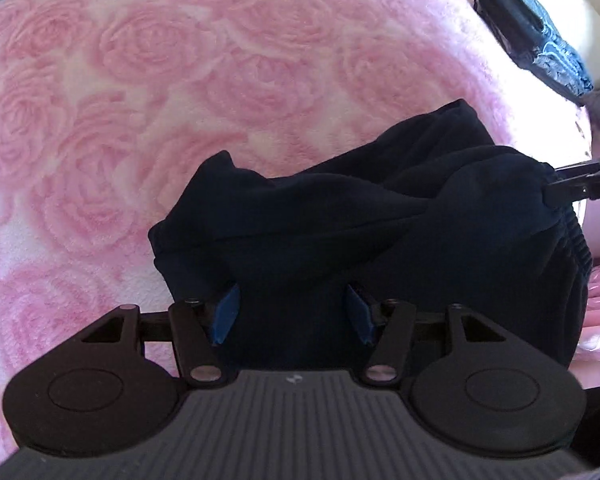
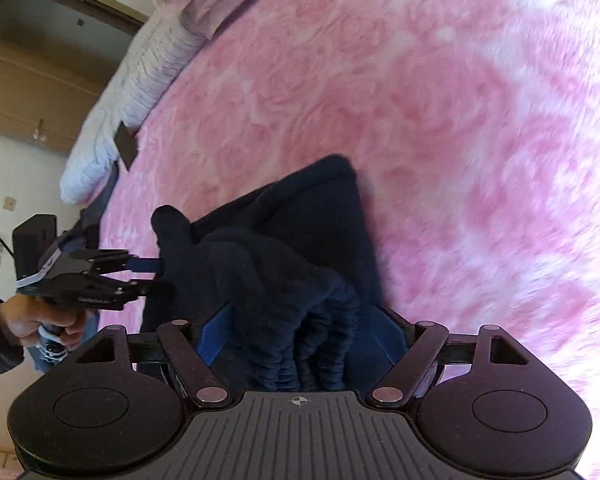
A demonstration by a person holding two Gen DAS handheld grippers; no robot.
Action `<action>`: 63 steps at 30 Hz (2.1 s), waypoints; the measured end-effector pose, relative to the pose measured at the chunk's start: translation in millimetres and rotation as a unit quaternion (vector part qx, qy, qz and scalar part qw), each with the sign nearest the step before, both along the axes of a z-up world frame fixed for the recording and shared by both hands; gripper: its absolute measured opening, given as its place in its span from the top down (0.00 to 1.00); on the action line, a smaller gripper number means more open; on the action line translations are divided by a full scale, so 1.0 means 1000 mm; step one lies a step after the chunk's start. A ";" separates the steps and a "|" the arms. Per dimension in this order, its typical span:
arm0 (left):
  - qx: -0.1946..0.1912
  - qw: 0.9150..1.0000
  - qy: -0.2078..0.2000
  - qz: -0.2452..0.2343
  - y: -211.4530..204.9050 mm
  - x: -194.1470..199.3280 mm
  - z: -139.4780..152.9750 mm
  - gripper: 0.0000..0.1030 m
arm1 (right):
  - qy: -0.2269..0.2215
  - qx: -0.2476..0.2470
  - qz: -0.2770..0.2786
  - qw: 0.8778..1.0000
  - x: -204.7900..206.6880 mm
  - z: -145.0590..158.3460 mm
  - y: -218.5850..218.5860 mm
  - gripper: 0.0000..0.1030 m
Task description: Fold clothes
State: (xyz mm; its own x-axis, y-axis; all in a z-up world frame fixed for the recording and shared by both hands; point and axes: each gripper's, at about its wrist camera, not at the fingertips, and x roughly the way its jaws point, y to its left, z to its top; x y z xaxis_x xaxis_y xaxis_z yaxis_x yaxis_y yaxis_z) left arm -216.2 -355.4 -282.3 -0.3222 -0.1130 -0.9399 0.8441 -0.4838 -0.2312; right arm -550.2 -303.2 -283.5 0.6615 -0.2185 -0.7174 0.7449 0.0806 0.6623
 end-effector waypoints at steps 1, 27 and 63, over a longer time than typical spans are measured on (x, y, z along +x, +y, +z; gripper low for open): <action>0.000 1.000 -0.002 -0.001 0.000 0.000 0.002 0.48 | -0.002 -0.004 -0.001 1.000 0.001 -0.002 0.000 0.25; -0.076 0.997 -0.004 -0.029 0.004 -0.072 0.003 0.53 | -0.028 -0.069 -0.105 0.992 -0.040 0.032 0.012 0.37; -0.181 0.963 -0.032 -0.198 0.123 -0.133 0.061 0.41 | -0.018 -0.132 -0.056 0.990 -0.046 0.030 0.082 0.51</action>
State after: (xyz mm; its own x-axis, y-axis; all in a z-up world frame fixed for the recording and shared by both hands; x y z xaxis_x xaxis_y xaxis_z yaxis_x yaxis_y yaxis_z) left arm -349.7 -232.7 -221.5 -0.3506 -0.3165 -0.8814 0.5833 -0.8101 0.0589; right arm -596.5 -221.3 -253.1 0.6473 -0.4677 -0.6019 0.7348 0.1730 0.6558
